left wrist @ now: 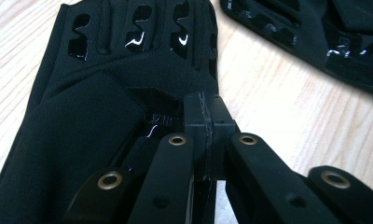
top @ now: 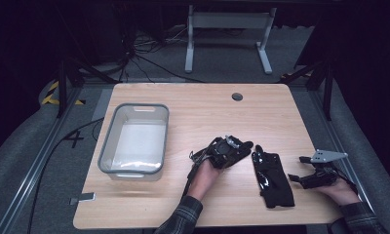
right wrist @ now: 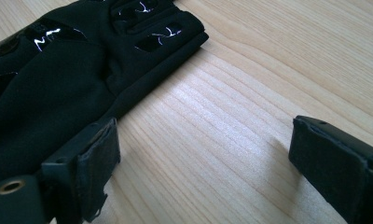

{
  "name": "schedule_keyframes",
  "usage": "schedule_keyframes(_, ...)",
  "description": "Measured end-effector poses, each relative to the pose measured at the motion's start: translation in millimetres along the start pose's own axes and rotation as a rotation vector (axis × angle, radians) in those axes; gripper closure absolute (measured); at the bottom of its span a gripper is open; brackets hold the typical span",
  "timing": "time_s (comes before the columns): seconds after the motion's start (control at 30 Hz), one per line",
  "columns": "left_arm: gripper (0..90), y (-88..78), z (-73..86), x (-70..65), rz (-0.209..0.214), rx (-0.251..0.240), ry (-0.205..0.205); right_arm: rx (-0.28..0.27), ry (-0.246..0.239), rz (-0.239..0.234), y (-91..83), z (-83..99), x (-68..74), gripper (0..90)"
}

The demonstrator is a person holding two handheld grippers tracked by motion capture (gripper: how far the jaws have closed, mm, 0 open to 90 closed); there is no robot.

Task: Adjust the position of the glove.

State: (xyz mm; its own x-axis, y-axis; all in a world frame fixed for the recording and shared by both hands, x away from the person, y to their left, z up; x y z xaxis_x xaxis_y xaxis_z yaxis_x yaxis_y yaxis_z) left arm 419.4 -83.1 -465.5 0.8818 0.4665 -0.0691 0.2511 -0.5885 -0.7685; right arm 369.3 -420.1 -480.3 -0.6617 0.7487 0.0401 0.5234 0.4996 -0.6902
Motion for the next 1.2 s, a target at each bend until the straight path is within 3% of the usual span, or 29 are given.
schedule_keyframes(0.17, 89.7, -6.1, -4.0, 1.8, -0.010, -0.015, -0.003, 0.000, 0.000, 0.000, 0.0, 0.0, 0.0, 9.2)
schedule_keyframes(0.3, 89.7, -17.1, -10.1, 10.4, -0.041, -0.035, -0.003, 0.000, 0.000, 0.000, 0.0, 0.0, 0.0, 9.1)
schedule_keyframes(0.4, 89.7, -26.3, -15.2, 29.8, -0.081, -0.049, -0.032, 0.000, 0.000, 0.000, 0.0, 0.0, 0.0, 9.1)
schedule_keyframes(0.43, 89.7, -26.3, -15.2, 29.8, -0.081, -0.049, -0.032, 0.000, 0.000, 0.000, 0.0, 0.0, 0.0, 9.1)
schedule_keyframes(0.5, 89.7, -28.4, -17.3, 43.5, -0.091, -0.053, -0.052, 0.000, 0.000, 0.000, 0.0, 0.0, 0.0, 9.1)
schedule_keyframes(0.7, 89.7, -15.7, -18.4, 65.7, -0.103, -0.014, -0.072, 0.000, 0.000, 0.000, 0.1, 0.0, 0.0, 9.1)
schedule_keyframes(0.97, 89.7, 5.3, -18.5, 70.5, -0.093, 0.014, -0.079, 0.000, 0.000, -0.001, 0.1, -0.1, -0.1, 9.1)
schedule_keyframes(1.2, 89.8, 3.5, -15.8, 67.6, -0.105, 0.033, -0.067, 0.000, 0.000, -0.001, 0.1, 0.0, 0.0, 9.1)
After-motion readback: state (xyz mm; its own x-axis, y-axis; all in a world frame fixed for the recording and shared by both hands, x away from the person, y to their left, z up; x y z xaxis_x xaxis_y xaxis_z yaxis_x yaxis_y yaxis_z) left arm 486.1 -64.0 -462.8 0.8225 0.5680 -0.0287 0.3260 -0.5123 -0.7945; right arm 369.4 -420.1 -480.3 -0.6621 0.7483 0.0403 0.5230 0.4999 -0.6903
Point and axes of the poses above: each handheld gripper's, and its own axes: y roughly forward along the jaws, z roughly out of its underside, x roughly to its left, the point moved 2 cm from there along y, roughly forward along the jaws, and after that the axes turned 5 degrees about y, right-handed, at the moved point
